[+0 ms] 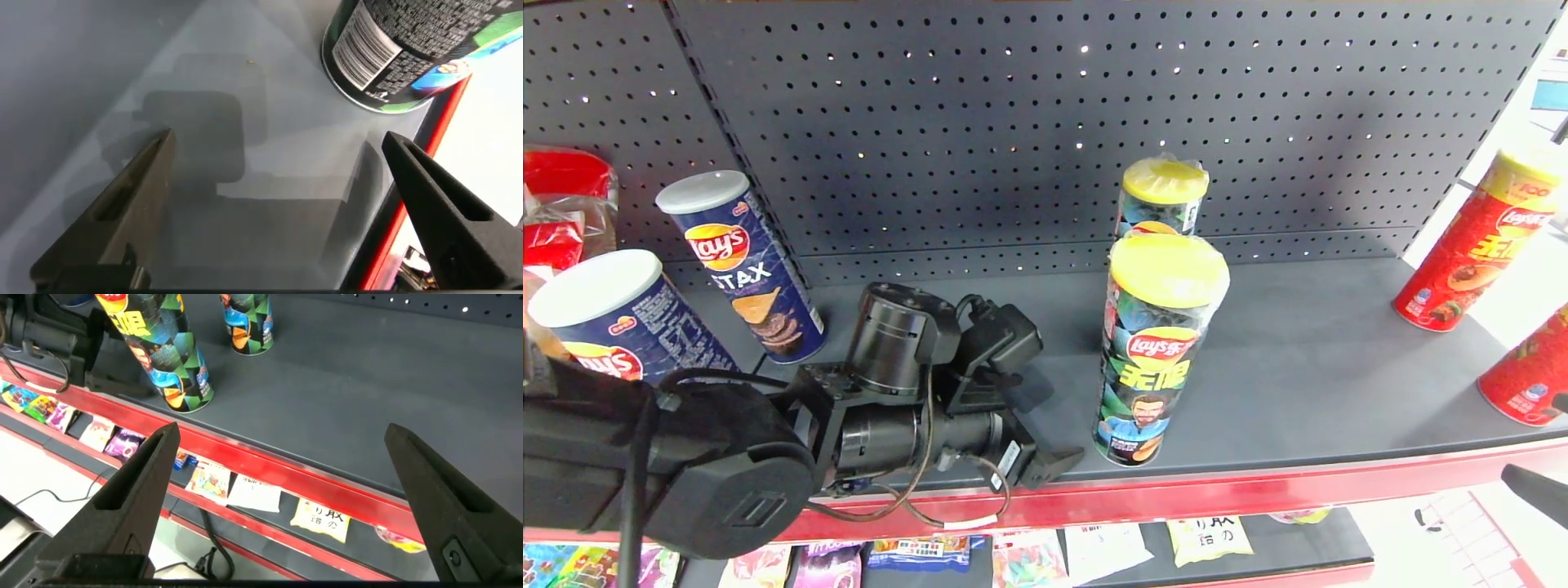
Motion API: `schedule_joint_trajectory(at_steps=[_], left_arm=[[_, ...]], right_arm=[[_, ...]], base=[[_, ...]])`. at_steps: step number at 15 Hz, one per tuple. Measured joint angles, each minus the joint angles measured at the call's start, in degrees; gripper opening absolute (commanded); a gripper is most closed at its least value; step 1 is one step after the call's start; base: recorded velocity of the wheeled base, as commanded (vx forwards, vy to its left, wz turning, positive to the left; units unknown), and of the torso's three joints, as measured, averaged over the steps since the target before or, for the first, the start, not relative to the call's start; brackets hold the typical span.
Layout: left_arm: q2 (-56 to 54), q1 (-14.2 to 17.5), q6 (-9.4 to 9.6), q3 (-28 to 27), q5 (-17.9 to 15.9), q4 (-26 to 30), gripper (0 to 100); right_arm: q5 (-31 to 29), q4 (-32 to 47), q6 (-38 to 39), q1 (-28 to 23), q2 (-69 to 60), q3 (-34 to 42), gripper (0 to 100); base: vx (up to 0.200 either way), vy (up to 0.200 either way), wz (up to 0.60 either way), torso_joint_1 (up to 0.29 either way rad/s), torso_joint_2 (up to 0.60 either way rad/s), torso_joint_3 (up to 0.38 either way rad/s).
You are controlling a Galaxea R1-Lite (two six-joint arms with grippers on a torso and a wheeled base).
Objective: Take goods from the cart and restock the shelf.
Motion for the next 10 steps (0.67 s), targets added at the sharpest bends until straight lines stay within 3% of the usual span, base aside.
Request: schedule_joint_trajectory(at_steps=[10], left_arm=[[3.1, 0.0, 0.00, -4.6, 0.0, 0.0, 100]], right_arm=[[0.0, 0.0, 0.0, -0.1, 0.1, 0.0, 100]], base=[[0.000, 0.000, 0.00, 0.000, 0.00, 0.000]])
